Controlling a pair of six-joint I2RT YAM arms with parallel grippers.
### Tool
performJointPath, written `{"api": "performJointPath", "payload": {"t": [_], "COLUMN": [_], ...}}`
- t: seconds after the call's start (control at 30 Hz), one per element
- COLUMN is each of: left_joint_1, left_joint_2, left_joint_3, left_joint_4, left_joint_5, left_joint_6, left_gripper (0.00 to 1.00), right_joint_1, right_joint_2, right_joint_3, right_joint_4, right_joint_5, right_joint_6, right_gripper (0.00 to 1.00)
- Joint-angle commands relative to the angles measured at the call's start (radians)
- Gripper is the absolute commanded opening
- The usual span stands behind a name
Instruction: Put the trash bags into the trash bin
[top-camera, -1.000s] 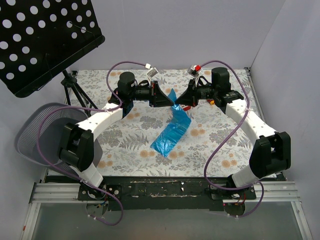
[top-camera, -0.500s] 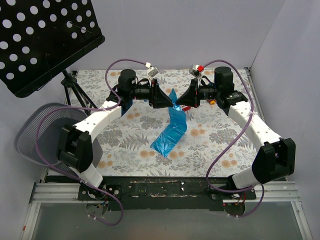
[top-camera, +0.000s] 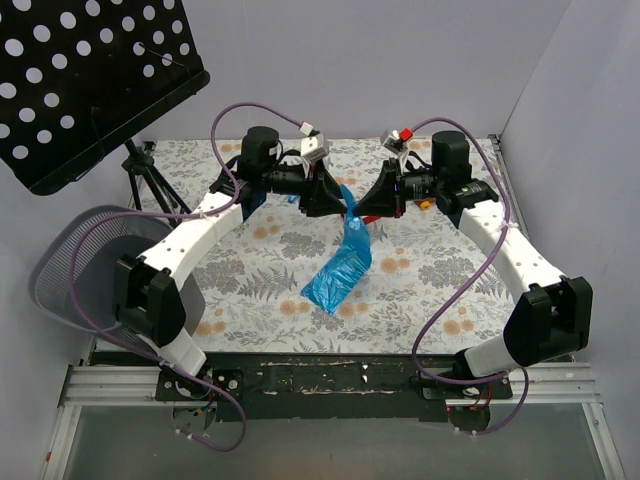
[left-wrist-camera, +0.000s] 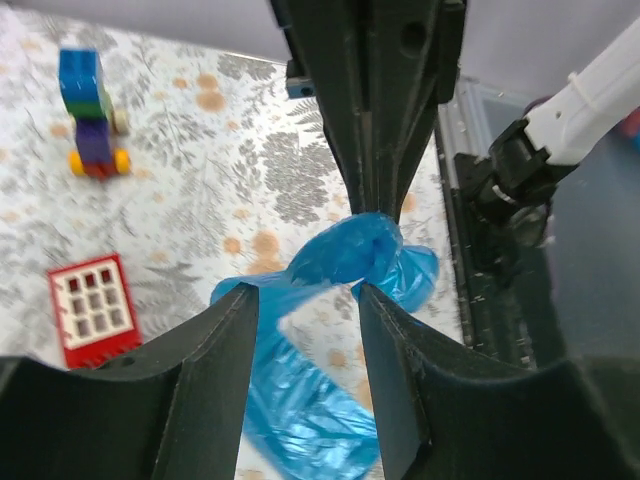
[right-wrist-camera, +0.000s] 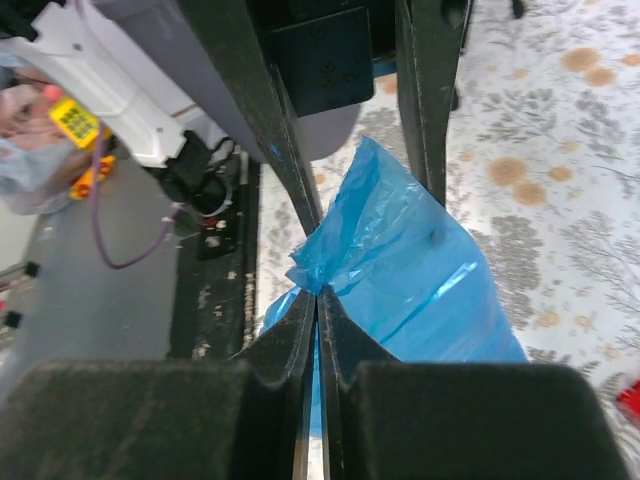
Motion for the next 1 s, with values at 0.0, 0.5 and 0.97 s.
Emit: {"api": "performJointPath", "payload": {"t": [0.0,0.5,0.97], "left_joint_1": [-0.065,-0.168,-0.167], "left_joint_2": [-0.119,-0.302,-0.299], "left_joint_3": [0.052,-0.113,-0.103], "left_joint_4": [-0.169,-0.208,-0.174], "left_joint_5": [-0.055,-0.313,-0.281], "left_joint_6": [0.42,0.689,0.578], "left_gripper": [0.42,0.0,0.0], "right_joint_1": [-0.007,-0.012,-0.001], "right_joint_2": [0.001,0.003,-0.021], "right_joint_3": [0.104,0.069,0.09], "right_joint_4": [-0.077,0.001,-0.017], "right_joint_5": [-0.187,-0.279,-0.172], "right_joint_6": [0.031,0.164,0.132], "right_gripper": [0.08,0.01,0.52]}}
